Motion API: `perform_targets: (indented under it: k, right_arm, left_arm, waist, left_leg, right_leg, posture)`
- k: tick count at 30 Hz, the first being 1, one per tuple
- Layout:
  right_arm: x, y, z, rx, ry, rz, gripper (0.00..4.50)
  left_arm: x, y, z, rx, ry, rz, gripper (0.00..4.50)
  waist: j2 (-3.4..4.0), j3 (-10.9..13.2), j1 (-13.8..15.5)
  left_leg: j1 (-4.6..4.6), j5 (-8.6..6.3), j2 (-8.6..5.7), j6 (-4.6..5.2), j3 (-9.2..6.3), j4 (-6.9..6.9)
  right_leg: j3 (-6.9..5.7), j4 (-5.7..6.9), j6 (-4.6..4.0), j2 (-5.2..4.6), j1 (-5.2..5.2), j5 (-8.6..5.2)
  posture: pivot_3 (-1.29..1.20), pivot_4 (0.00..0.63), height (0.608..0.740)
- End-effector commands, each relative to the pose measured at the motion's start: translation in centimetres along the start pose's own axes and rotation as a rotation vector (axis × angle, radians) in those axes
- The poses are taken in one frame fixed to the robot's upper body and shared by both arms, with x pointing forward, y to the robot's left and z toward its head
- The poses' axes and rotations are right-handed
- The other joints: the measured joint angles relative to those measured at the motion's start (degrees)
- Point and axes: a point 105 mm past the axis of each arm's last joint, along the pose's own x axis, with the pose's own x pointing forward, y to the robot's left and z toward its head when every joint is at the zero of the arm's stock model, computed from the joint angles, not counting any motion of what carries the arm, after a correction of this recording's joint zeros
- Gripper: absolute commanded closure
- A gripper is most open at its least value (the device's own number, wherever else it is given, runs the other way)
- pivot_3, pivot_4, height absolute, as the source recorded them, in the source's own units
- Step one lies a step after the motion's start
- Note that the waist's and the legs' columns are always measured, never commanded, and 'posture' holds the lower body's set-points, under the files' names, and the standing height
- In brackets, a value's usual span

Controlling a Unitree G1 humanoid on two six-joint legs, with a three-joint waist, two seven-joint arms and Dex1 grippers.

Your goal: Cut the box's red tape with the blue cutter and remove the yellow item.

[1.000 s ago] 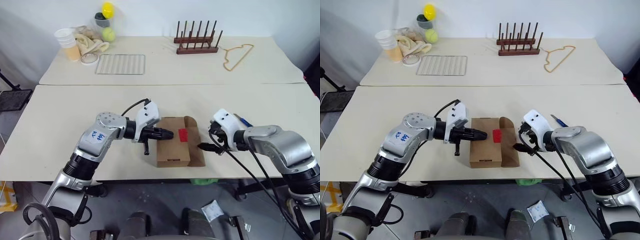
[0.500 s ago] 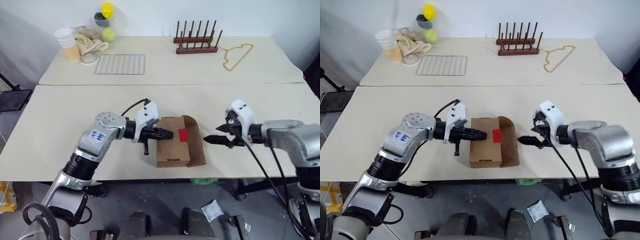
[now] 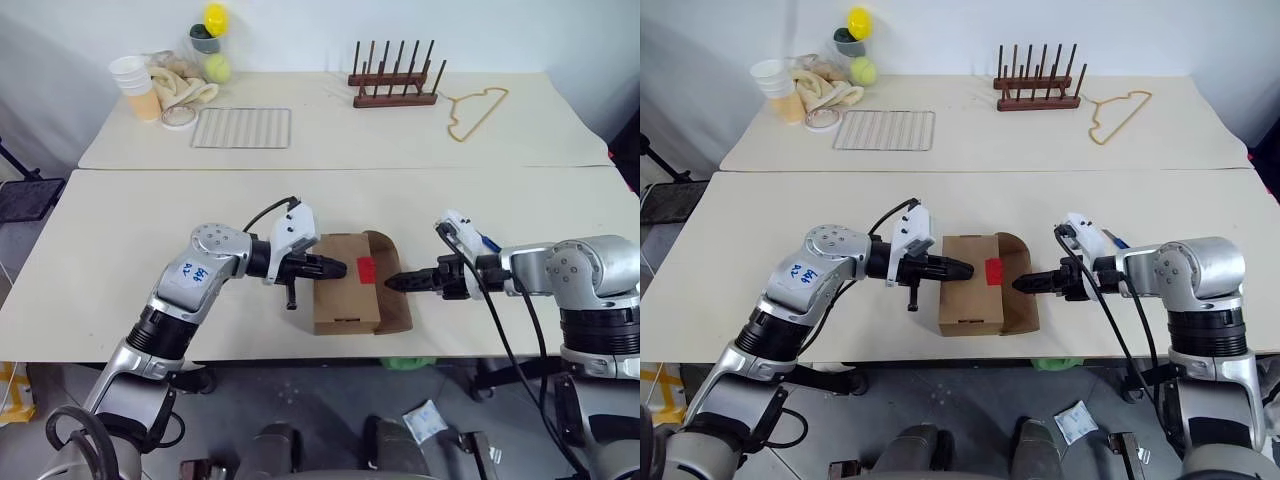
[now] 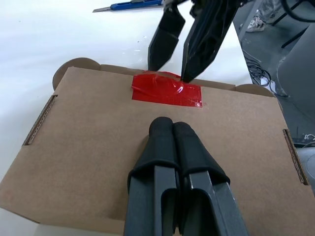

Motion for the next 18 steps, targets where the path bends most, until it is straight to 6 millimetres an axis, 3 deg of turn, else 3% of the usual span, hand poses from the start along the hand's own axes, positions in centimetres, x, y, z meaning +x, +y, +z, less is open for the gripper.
perform_targets:
  k: [1, 4, 9, 18]
  right_arm:
    - [-0.2, 0.8, 0.4, 0.045, -0.011, 0.074, 0.12]
    - [0.1, 0.4, 0.0, 0.087, 0.005, 0.081, 0.66]
    - [1.0, -0.3, -0.2, 0.103, 0.014, 0.058, 2.29]
    - [3.2, 0.5, -0.5, 0.07, 0.075, 0.073, 2.29]
  left_arm:
    - [-0.2, -0.1, 0.3, 0.021, -0.009, 0.006, 4.5]
    - [-0.3, -0.1, 0.3, 0.021, -0.008, 0.007, 4.5]
    - [-0.3, -0.1, 0.4, 0.025, -0.007, 0.007, 4.5]
    - [-0.2, 0.0, 0.4, 0.024, -0.011, 0.008, 4.5]
  waist:
    - [0.0, 0.0, 0.0]
    - [0.0, 0.0, 0.0]
    - [0.0, 0.0, -0.1]
    - [0.0, 0.0, -0.6]
  left_leg:
    - [0.0, 0.0, 0.0, 0.0, 0.0, 0.0]
    - [0.0, 0.0, 0.01, 0.0, -0.01, 0.0]
    - [0.01, 0.0, 0.0, 0.0, 0.0, -0.01]
    - [0.04, 0.0, 0.02, 0.0, 0.0, -0.01]
  right_leg:
    - [0.0, 0.0, 0.0, 0.0, 0.0, 0.0]
    - [0.0, 0.01, 0.0, 0.0, 0.0, 0.0]
    - [0.0, 0.01, 0.0, 0.0, 0.0, 0.0]
    - [0.0, 0.04, 0.0, 0.01, 0.0, 0.0]
  posture:
    - [0.0, 0.15, 0.74]
    - [0.0, 0.15, 0.74]
    - [0.0, 0.15, 0.74]
    - [0.0, 0.15, 0.74]
